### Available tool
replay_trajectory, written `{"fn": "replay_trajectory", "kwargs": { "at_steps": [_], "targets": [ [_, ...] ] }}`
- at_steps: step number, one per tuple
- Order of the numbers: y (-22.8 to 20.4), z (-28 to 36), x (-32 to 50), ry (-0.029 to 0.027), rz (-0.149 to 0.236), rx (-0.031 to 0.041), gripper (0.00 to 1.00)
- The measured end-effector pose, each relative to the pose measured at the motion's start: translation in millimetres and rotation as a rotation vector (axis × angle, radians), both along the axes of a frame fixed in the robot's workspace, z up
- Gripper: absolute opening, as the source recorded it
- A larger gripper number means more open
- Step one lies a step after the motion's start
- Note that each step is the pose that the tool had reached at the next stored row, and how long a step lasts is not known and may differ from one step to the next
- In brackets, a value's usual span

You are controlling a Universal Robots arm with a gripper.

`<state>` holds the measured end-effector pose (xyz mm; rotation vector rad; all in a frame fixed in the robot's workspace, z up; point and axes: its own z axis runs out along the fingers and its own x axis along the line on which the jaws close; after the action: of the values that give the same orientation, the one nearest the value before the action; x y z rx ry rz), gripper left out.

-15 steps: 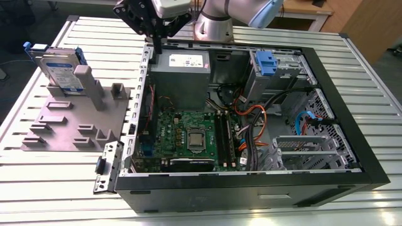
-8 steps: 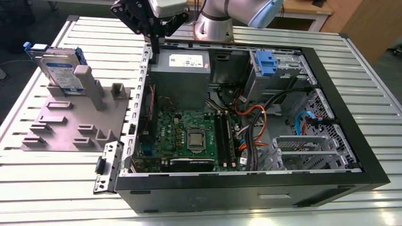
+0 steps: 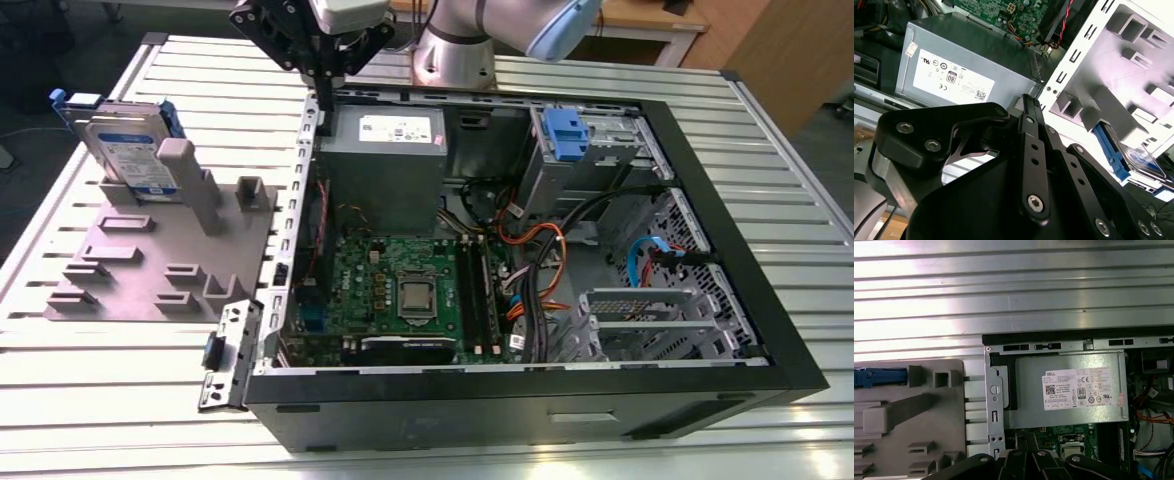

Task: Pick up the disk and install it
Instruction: 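Reach for the disk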

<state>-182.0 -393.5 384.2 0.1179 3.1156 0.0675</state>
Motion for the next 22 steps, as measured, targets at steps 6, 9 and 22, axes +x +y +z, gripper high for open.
{"fn": "replay_trajectory", "kwargs": {
  "at_steps": [6, 9, 22],
  "targets": [
    [0.3, -0.1, -0.8, 0.0, 0.0, 0.0, 0.11],
    [0.4, -0.2, -1.2, 0.0, 0.0, 0.0001, 0.11],
    [1.3, -0.7, -3.8, 0.0, 0.0, 0.0, 0.11]
  ]
}}
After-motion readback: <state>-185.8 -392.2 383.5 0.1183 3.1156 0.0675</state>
